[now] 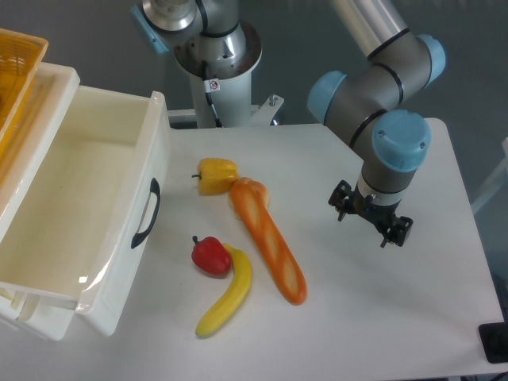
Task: Pick up the long bread
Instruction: 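Move the open gripper over the middle of the long orange baguette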
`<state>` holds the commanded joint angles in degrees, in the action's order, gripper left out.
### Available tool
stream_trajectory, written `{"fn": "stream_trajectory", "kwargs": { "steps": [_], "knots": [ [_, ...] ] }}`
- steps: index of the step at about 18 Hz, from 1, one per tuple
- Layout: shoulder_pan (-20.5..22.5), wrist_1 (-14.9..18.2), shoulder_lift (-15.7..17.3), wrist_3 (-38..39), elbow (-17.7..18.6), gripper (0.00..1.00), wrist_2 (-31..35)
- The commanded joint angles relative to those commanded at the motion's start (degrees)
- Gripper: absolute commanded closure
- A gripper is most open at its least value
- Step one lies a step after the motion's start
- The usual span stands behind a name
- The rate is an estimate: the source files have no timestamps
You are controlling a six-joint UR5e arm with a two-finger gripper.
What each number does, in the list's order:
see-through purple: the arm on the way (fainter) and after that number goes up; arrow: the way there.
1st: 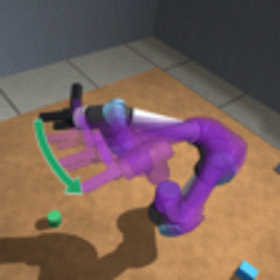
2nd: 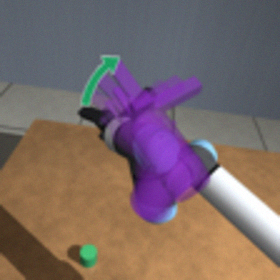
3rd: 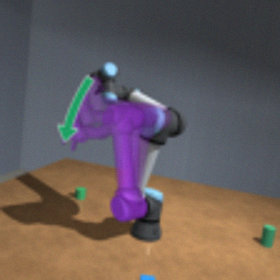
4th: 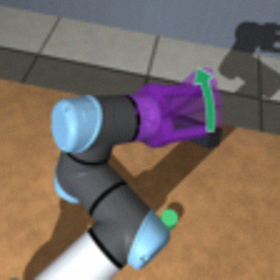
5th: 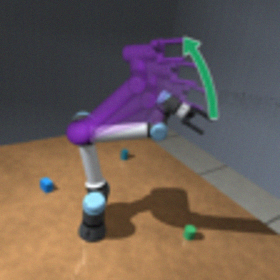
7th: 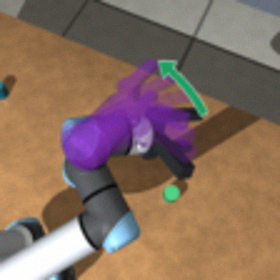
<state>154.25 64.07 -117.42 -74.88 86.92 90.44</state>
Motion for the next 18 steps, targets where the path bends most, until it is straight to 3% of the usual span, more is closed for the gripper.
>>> {"fn": "stream_trajectory", "kwargs": {
  "steps": [6,10,18],
  "knots": [
    [-0.5,-0.8,-0.8,4.0,0.9,0.0,1.1],
    [-2.1,-1.5,-1.2,15.1,1.2,0.0,0.9],
    [-8.5,-0.9,2.2,38.5,7.3,0.0,1.0]
  ]
}}
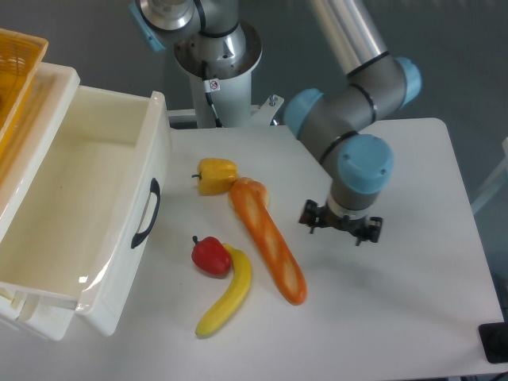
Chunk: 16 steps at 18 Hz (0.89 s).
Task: Pick up the long bread
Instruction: 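Move the open gripper over the middle of the long orange baguette, then lower the gripper and close it around the baguette's middle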
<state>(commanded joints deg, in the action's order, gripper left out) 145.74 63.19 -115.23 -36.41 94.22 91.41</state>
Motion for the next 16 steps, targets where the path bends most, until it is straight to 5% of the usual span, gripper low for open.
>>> {"fn": "stream_trajectory", "kwargs": {
  "steps": [4,16],
  "knots": [
    [-3.0,0.0,-1.0,10.8,0.2,0.0,-0.2],
    [-3.7,-0.6,-7.6,13.2,-2.0,0.0,-1.2]
  ]
}}
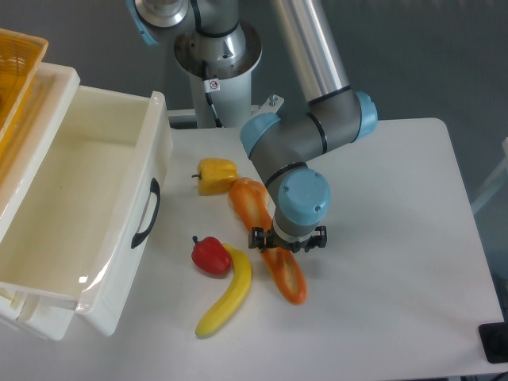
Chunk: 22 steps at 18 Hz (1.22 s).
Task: Pick up the long bread
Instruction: 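Lower the gripper and close it around the baguette's middle, then lift the gripped baguette up off the table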
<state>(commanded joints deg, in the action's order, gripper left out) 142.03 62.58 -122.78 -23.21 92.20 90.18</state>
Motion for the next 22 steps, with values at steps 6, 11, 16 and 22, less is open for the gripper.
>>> {"fn": "stream_trajectory", "kwargs": {
  "steps": [6,11,16,22],
  "knots": [
    [-0.4,0.0,-0.8,0.8,-1.1,0.06,0.0],
    [-0.4,0.1,-0.6,0.5,-1.1,0.42,0.0],
    [-0.4,0.1,0.1,0.1,-1.2,1.0,0.4],
    [0.0,0.0,-0.3,-1.4,-3.3,1.0,0.2]
  ]
}}
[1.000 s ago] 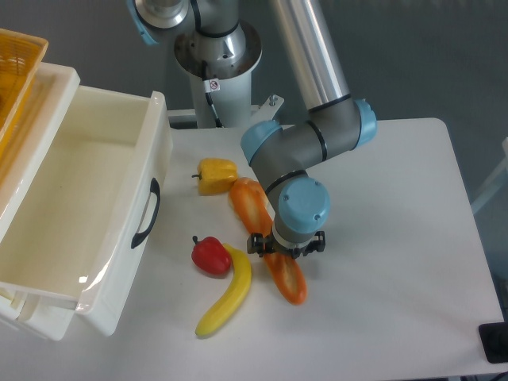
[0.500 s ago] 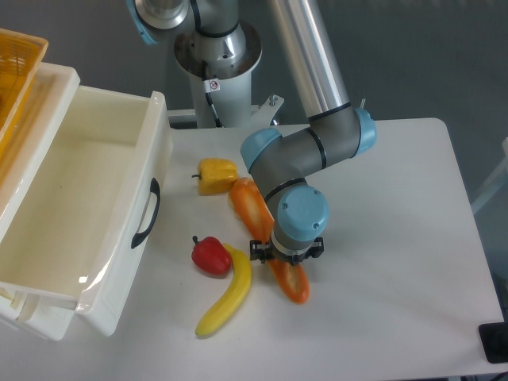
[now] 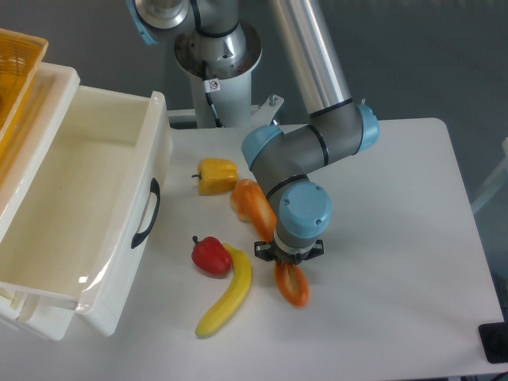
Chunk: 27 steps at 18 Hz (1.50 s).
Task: Pick up the long bread
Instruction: 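Lift the gripped baguette up off the table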
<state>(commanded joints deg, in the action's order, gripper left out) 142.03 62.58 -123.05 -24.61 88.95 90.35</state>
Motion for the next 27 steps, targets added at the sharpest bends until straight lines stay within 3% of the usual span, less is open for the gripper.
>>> {"fn": "stream_trajectory", "kwargs": {
  "steps": [7,13,23,27],
  "knots": [
    [1.3,0.0,0.2,-0.1,-3.0,1.0,-0.2],
    [1.7,0.1,0.4,-0.4,-3.2,1.0,-0.2],
    [6.0,0.9,3.0,-27.0,-6.0,1.0,-0.1],
    [7.2,3.7,3.7,-39.4,-8.1,1.0,0.1]
  ]
}}
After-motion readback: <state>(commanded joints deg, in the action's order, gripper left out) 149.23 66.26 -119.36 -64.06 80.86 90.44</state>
